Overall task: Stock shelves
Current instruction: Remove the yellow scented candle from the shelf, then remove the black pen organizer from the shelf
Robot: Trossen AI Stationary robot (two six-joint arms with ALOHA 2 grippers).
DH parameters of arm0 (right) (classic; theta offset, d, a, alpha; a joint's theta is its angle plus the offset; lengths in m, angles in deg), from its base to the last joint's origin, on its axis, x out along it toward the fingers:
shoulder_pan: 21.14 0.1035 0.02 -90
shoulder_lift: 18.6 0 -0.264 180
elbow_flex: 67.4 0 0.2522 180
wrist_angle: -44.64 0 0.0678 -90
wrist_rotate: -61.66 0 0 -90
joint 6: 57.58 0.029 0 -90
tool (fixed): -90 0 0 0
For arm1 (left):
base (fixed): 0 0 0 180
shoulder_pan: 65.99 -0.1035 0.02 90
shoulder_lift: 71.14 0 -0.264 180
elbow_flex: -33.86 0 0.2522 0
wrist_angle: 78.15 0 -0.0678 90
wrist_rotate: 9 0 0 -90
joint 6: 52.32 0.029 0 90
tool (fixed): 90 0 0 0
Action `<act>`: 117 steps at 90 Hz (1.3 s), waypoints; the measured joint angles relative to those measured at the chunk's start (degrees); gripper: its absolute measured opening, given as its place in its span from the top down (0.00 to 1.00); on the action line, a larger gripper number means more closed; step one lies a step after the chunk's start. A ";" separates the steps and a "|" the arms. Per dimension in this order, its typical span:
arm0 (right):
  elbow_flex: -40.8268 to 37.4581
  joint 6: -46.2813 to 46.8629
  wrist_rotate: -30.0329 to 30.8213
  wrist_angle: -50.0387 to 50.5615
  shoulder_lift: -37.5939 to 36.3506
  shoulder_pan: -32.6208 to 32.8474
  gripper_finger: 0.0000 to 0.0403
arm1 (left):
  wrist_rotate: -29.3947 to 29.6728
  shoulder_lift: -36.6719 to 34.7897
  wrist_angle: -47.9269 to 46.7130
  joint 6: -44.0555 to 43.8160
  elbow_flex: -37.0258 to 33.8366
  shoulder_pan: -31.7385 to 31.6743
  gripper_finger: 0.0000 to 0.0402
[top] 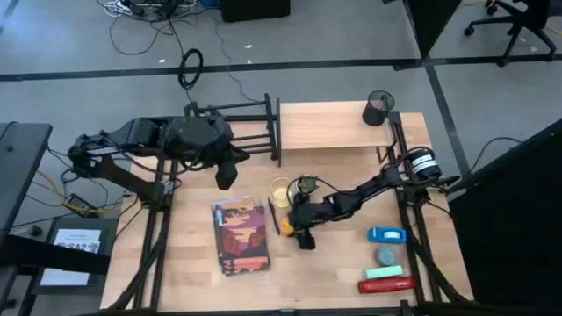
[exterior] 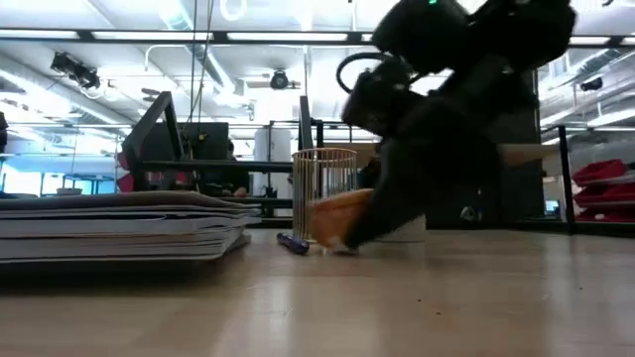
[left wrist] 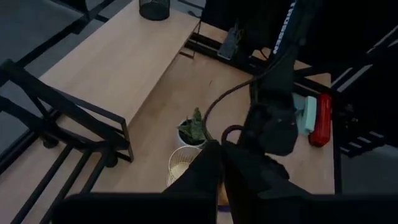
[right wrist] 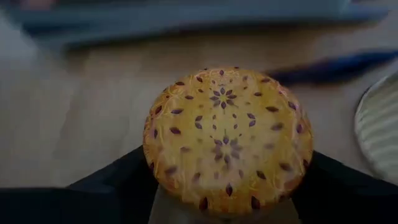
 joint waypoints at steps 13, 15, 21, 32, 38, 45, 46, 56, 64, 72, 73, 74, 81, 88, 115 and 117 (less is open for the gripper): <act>2.22 0.11 -2.37 1.40 0.23 -0.90 0.05 | 0.00 0.00 0.02 0.00 0.00 0.00 1.00; 2.42 0.13 -2.81 2.17 -0.19 -0.95 0.04 | 0.00 0.00 0.06 0.00 0.00 0.00 1.00; 3.19 0.17 -3.55 4.20 -2.09 -0.79 0.04 | 0.00 0.00 0.05 -0.01 0.00 0.00 1.00; 3.90 1.02 -3.52 11.10 -7.61 -0.08 0.09 | 0.00 0.00 0.05 -0.02 0.00 0.00 1.00; 4.02 2.23 -3.57 14.29 -11.48 0.05 0.10 | 0.00 0.00 0.14 0.00 0.00 0.00 1.00; 4.11 3.39 -3.52 16.33 -16.92 0.14 0.12 | 0.02 0.00 0.25 0.02 0.00 0.00 1.00; 4.12 3.56 -3.51 16.61 -17.76 0.18 0.12 | 0.02 0.00 0.24 0.02 0.00 0.00 1.00; 4.19 4.18 -2.64 18.73 -26.20 0.26 0.13 | 0.04 0.00 0.32 0.08 0.00 0.00 1.00; 4.18 4.15 0.40 18.32 -33.43 0.00 0.13 | 0.45 0.00 0.48 0.11 0.00 0.00 1.00; 4.19 4.11 5.65 17.34 -40.26 -1.33 0.13 | 1.04 0.00 0.78 0.13 0.00 0.00 1.00; 4.19 4.10 6.41 17.22 -41.05 -1.55 0.13 | 1.24 0.00 0.89 0.14 0.00 0.00 1.00; 4.19 4.09 7.18 17.19 -41.82 -1.76 0.13 | 1.44 0.00 1.00 0.15 0.00 0.00 1.00; 4.21 3.52 13.70 17.30 -47.40 -3.83 0.13 | 2.79 0.00 1.77 0.29 0.00 0.00 1.00; 5.33 -0.09 21.65 18.98 -51.91 -6.00 0.13 | 4.10 0.00 3.24 2.34 0.00 0.00 1.00; 15.73 -9.47 50.02 41.91 -57.58 -16.16 0.14 | 6.45 0.00 10.05 8.93 0.00 -1.08 1.00; 16.81 -8.19 49.95 44.69 -57.34 -17.43 0.14 | 6.45 0.00 10.36 9.12 0.00 -1.29 1.00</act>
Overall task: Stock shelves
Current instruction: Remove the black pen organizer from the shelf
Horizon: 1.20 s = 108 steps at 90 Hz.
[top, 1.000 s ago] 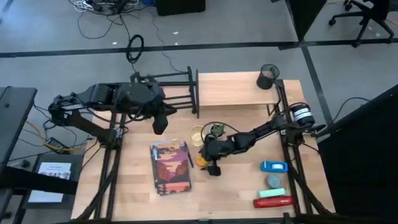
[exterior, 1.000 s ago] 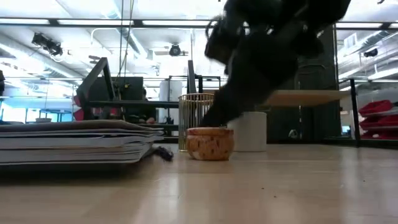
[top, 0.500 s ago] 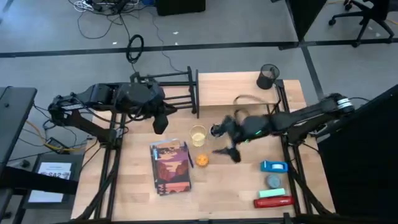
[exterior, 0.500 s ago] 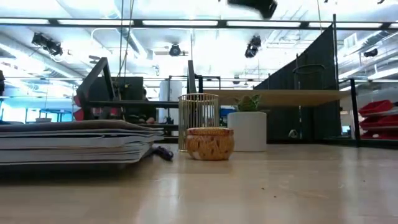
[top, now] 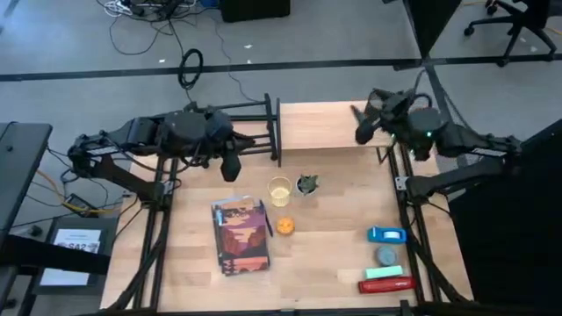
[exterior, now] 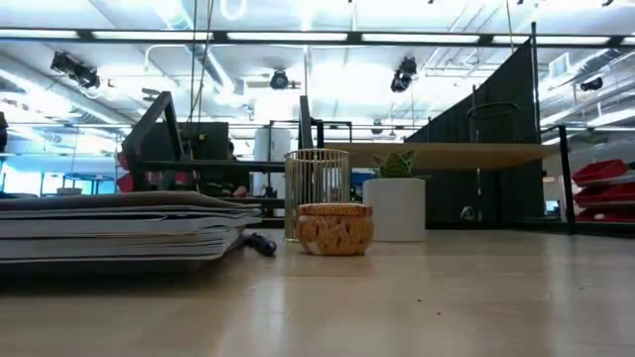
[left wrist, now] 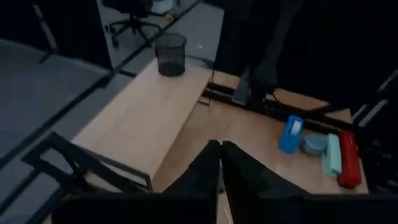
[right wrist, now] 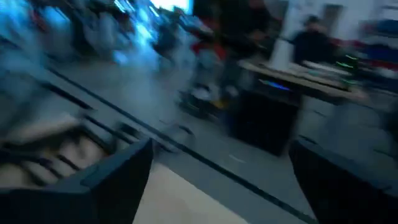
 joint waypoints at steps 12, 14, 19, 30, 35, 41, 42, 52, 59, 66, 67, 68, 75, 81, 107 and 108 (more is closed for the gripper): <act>6.88 12.98 -4.40 19.49 3.18 -8.99 0.14 | 0.00 0.00 0.64 0.13 0.00 -1.47 1.00; 8.08 15.37 -6.11 22.54 4.00 -10.79 0.14 | 0.02 0.00 0.63 0.15 0.00 -1.67 1.00; 10.86 19.75 -11.53 29.35 6.38 -14.78 0.14 | 0.00 0.00 0.63 0.15 0.00 -2.19 1.00; 15.35 23.09 -23.41 39.85 12.36 -22.41 0.14 | 0.00 0.00 0.63 0.17 0.00 -3.06 1.00; 16.78 22.72 -27.92 42.70 15.20 -25.31 0.14 | 0.00 0.00 0.61 0.17 0.00 -3.34 1.00; 18.27 21.08 -31.94 45.07 18.27 -28.22 0.14 | 0.00 0.00 0.61 0.36 0.00 -3.64 1.00; 18.52 20.77 -32.41 45.39 18.77 -28.72 0.14 | -0.02 0.00 0.61 0.53 0.00 -3.69 1.00; 21.23 17.87 -35.27 48.66 23.61 -33.05 0.15 | -0.05 0.00 0.61 2.71 0.00 -3.76 1.00; 23.13 15.54 -37.92 50.42 26.52 -35.91 0.18 | -0.22 0.00 0.61 3.12 0.00 -3.76 1.00; 24.47 13.79 -40.97 51.91 29.07 -38.57 0.23 | -0.26 0.00 0.61 3.13 0.00 -3.76 1.00; 24.59 13.52 -41.38 52.14 29.43 -38.92 0.24 | -0.27 0.00 0.61 3.13 0.00 -3.76 1.00; 24.71 13.26 -41.76 52.39 29.80 -39.28 0.25 | -0.28 0.00 0.61 3.14 0.00 -3.76 1.00; 24.89 12.13 -43.12 54.16 32.06 -41.33 0.31 | -0.40 0.00 0.61 3.14 0.00 -3.76 1.00; 24.91 11.39 -44.02 55.46 33.67 -42.87 0.38 | -0.40 0.00 0.61 3.14 0.00 -3.76 1.00; 24.93 6.09 -45.46 56.88 39.46 -44.93 0.58 | -0.40 0.00 0.59 3.14 0.00 -3.76 1.00; 24.93 5.86 -45.54 56.88 39.60 -44.93 0.59 | -0.40 0.00 0.60 3.14 0.00 -3.76 1.00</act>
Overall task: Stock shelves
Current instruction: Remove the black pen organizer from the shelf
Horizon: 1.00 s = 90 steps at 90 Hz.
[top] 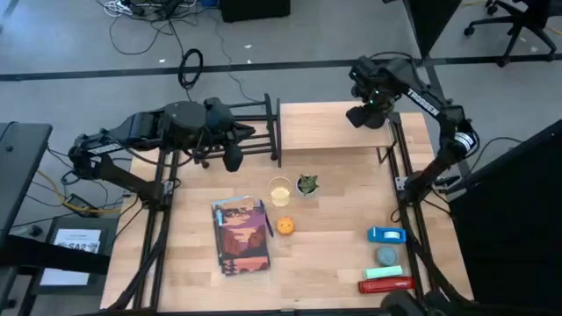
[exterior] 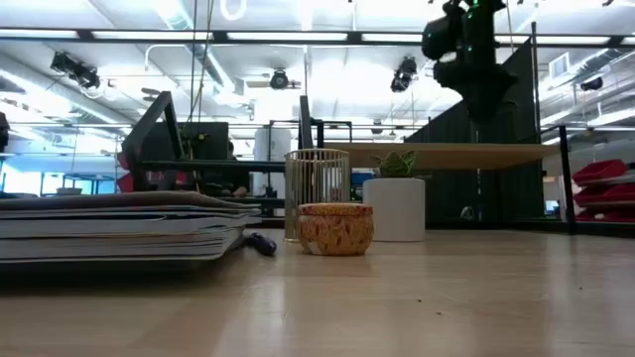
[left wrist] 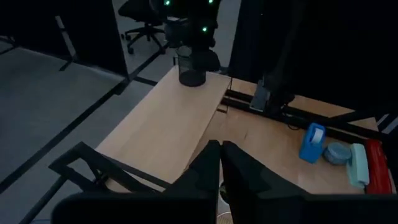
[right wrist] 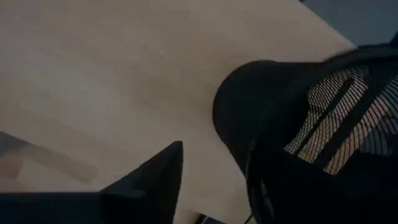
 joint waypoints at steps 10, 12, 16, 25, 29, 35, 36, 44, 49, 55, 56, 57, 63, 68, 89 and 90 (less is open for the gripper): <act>-0.02 -1.11 -2.32 0.62 0.36 0.66 0.69 | 0.00 0.00 -0.02 0.00 0.00 0.00 1.00; -0.02 -1.09 -3.15 0.98 0.17 0.98 0.72 | 0.00 0.00 -0.02 0.00 0.00 0.00 1.00; -0.04 -0.87 -4.89 1.57 -0.44 1.95 0.80 | 0.00 0.00 -0.02 0.00 0.00 0.00 1.00; -0.04 -0.68 -6.66 2.95 -3.32 5.77 0.96 | 0.00 0.00 -0.09 0.00 0.00 0.07 1.00; -0.04 -0.09 -7.28 2.75 -5.10 8.04 0.97 | 0.00 0.00 -0.11 0.00 0.00 0.09 1.00; -0.04 2.17 -9.48 2.72 -7.80 12.10 0.99 | 0.00 0.00 -0.15 0.00 0.00 0.09 1.00; -0.04 2.74 -9.86 2.69 -8.21 12.85 0.99 | 0.00 0.00 -0.15 0.00 0.00 0.09 1.00; -0.02 8.13 -13.19 2.71 -11.37 19.62 1.00 | 0.00 0.00 -0.15 0.00 0.00 0.09 1.00; -0.02 11.84 -14.51 2.71 -12.70 24.48 1.00 | 0.00 0.00 -0.15 0.00 0.00 0.10 1.00; -0.02 16.00 -14.67 2.71 -13.53 30.50 1.00 | 0.00 0.00 -0.17 0.00 0.00 0.11 1.00; -0.02 16.62 -14.67 2.71 -13.57 31.46 1.00 | 0.00 0.00 -0.17 0.00 0.00 0.11 1.00; -0.02 17.23 -14.67 2.71 -13.59 32.43 1.00 | 0.00 0.00 -0.17 0.00 0.00 0.11 1.00; -0.04 20.58 -14.40 2.71 -13.35 38.32 1.00 | 0.00 0.00 -0.18 0.00 0.00 0.11 1.00; -0.73 23.10 -13.49 2.47 -12.73 42.99 1.00 | 0.00 0.00 -0.19 0.00 0.00 0.11 1.00; -11.17 26.09 -10.33 -6.31 -8.21 58.56 1.00 | -1.36 0.00 -0.26 0.00 0.00 0.11 1.00; -11.88 25.98 -10.16 -7.15 -8.01 59.18 1.00 | -1.51 0.00 -0.26 -0.02 0.00 0.11 1.00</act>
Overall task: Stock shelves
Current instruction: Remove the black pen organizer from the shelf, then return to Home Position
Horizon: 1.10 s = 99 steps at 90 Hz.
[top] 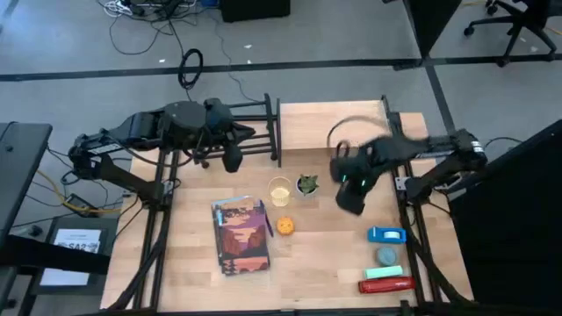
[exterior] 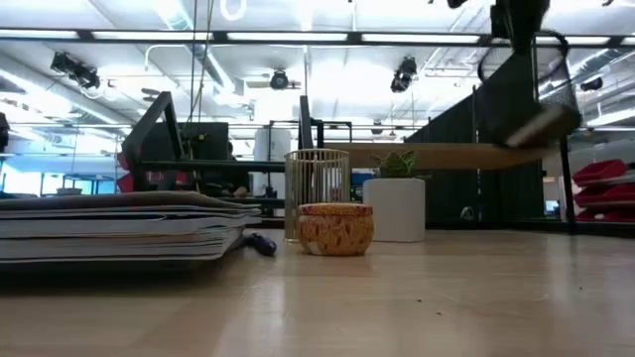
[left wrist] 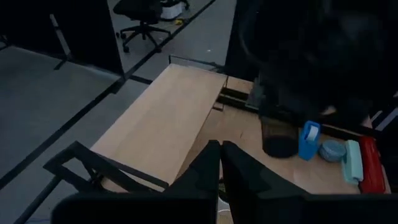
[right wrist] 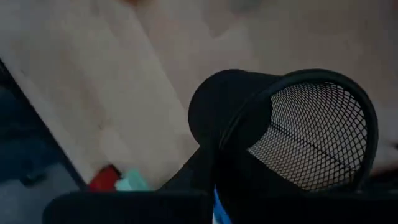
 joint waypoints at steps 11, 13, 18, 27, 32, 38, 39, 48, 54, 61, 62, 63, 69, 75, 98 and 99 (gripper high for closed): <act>-7.69 -1.05 1.89 -7.39 1.52 4.99 1.00 | -2.71 0.00 -0.04 -0.12 0.00 0.07 1.00; -8.92 -1.10 2.73 -8.10 1.75 5.65 1.00 | -3.28 0.00 -0.06 -0.14 0.00 0.07 1.00; -11.98 -1.03 4.49 -9.63 1.96 6.91 1.00 | -5.01 0.00 -0.09 -0.46 0.00 0.24 1.00; -16.68 0.33 5.99 -13.01 1.94 8.09 1.00 | -7.20 0.00 -0.42 -2.01 0.00 0.97 1.00; -18.40 0.43 5.96 -13.80 1.94 8.47 1.00 | -8.53 0.00 -1.11 -3.18 0.00 1.61 1.00; -20.13 0.25 6.08 -15.37 1.92 8.89 1.00 | -9.33 -0.02 -2.48 -6.24 0.00 2.17 1.00; -20.40 0.10 6.09 -15.78 1.92 8.94 1.00 | -9.47 -0.02 -2.79 -6.83 0.00 2.22 1.00; -22.00 -1.14 6.06 -17.85 1.92 9.15 0.99 | -10.74 -0.41 -4.35 -9.00 0.00 2.34 1.00; -22.37 -1.55 5.94 -17.79 1.92 9.13 0.98 | -11.19 -1.25 -3.98 -9.37 -0.50 2.54 1.00; -22.18 -3.62 4.85 -17.73 1.67 9.07 0.94 | -11.38 -3.37 -3.31 -9.57 -2.06 2.74 1.00; -22.12 -3.91 4.57 -17.67 1.58 9.06 0.93 | -11.41 -3.76 -3.10 -9.67 -2.38 2.75 1.00; -22.03 -4.15 4.29 -17.64 1.45 9.03 0.92 | -11.42 -4.15 -2.87 -9.81 -2.71 2.75 1.00; -21.27 -4.99 1.86 -17.58 0.60 8.83 0.86 | -11.42 -6.87 -1.23 -10.97 -5.35 2.75 1.00; -20.60 -5.47 -0.30 -17.49 -0.82 8.75 0.78 | -11.38 -10.02 1.11 -12.34 -8.32 2.73 1.00; -13.98 -4.54 -6.98 -10.62 -11.02 5.80 0.49 | -11.39 -21.37 6.20 -16.58 -15.45 2.71 1.00; -13.48 -4.55 -7.55 -10.30 -11.57 5.48 0.48 | -11.39 -21.79 6.17 -16.75 -15.56 2.70 1.00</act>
